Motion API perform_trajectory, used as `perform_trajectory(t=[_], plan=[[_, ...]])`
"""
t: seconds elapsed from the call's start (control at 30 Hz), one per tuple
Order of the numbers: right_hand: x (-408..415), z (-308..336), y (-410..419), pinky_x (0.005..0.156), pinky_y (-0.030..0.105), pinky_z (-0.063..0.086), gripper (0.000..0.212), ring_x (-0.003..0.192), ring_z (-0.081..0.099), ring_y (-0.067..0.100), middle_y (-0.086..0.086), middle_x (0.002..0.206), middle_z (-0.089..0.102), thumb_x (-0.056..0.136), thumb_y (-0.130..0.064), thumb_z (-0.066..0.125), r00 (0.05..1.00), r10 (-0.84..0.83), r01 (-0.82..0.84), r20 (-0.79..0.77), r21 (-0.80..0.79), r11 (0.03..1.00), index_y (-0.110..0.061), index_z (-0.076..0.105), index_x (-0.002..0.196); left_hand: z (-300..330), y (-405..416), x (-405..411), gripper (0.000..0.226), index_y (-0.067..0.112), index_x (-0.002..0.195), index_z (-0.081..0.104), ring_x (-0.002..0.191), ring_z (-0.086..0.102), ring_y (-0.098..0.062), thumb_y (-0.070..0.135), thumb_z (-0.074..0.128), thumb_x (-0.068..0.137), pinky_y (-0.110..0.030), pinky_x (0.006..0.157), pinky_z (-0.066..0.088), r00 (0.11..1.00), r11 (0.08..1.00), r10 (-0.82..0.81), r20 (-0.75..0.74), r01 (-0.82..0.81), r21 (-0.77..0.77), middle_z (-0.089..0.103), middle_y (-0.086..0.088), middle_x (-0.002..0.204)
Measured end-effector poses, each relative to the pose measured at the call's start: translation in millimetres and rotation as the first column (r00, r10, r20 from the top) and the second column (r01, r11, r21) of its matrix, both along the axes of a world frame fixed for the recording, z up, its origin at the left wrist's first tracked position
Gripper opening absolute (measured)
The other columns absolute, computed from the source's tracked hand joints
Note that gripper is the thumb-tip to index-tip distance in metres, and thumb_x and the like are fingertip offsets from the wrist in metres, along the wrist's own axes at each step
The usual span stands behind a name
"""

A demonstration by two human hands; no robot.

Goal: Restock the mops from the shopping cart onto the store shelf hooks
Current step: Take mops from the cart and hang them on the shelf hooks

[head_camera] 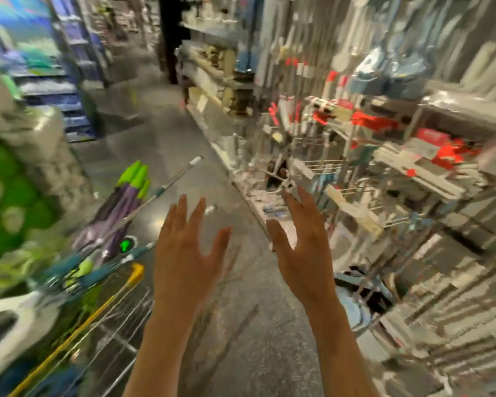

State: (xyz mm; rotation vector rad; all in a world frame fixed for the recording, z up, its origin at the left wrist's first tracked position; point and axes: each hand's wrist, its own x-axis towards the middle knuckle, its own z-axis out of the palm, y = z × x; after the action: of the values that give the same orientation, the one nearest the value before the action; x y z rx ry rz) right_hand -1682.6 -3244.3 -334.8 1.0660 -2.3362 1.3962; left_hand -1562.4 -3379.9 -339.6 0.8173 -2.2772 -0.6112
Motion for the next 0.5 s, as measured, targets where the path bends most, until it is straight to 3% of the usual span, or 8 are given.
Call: perform_trajectory(t=[0.17, 0.3, 0.4, 0.5], plan=[[58, -1, -63, 0.122, 0.037, 0.022, 0.083, 0.151, 0.017, 0.01, -0.009, 0.164, 0.023, 0.087, -0.082, 0.027, 0.987, 0.162, -0.161, -0.009, 0.061, 0.985, -0.031, 0.041, 0.15, -9, -43, 73, 0.086, 0.018, 0.149, 0.046, 0.149, 0.029, -0.034, 0.073, 0.026, 0.087, -0.053, 0.12, 0.028, 0.986, 0.986, 0.168, 0.023, -0.168, 0.006, 0.032, -0.012, 0.162], [87, -2, -105, 0.122, 0.039, 0.021, 0.075, 0.152, 0.018, 0.012, -0.01, 0.164, 0.022, 0.087, -0.069, 0.034, 0.961, 0.276, -0.275, -0.002, 0.076, 0.959, -0.029, 0.042, 0.15, -17, -65, 115, 0.085, 0.019, 0.152, 0.041, 0.152, 0.023, -0.028, 0.073, 0.028, 0.088, -0.049, 0.121, 0.024, 0.963, 0.963, 0.267, 0.026, -0.268, 0.028, 0.028, -0.008, 0.164], [102, -10, -132, 0.122, 0.036, 0.017, 0.078, 0.152, 0.016, 0.011, -0.014, 0.163, 0.02, 0.086, -0.073, 0.031, 0.939, 0.344, -0.344, 0.012, 0.099, 0.934, -0.029, 0.043, 0.149, -23, -78, 138, 0.078, 0.023, 0.153, 0.039, 0.153, 0.02, -0.024, 0.073, 0.027, 0.094, -0.047, 0.121, 0.022, 0.943, 0.939, 0.334, 0.013, -0.334, 0.08, 0.025, -0.004, 0.165], [112, -21, -159, 0.121, 0.038, 0.019, 0.089, 0.152, 0.014, 0.009, -0.013, 0.164, 0.019, 0.082, -0.087, 0.023, 0.907, 0.418, -0.422, 0.053, 0.14, 0.896, -0.032, 0.04, 0.15, -34, -92, 150, 0.087, 0.029, 0.157, 0.031, 0.154, 0.014, -0.02, 0.074, 0.022, 0.084, -0.044, 0.122, 0.019, 0.927, 0.913, 0.373, 0.045, -0.375, 0.158, 0.017, 0.001, 0.167]])
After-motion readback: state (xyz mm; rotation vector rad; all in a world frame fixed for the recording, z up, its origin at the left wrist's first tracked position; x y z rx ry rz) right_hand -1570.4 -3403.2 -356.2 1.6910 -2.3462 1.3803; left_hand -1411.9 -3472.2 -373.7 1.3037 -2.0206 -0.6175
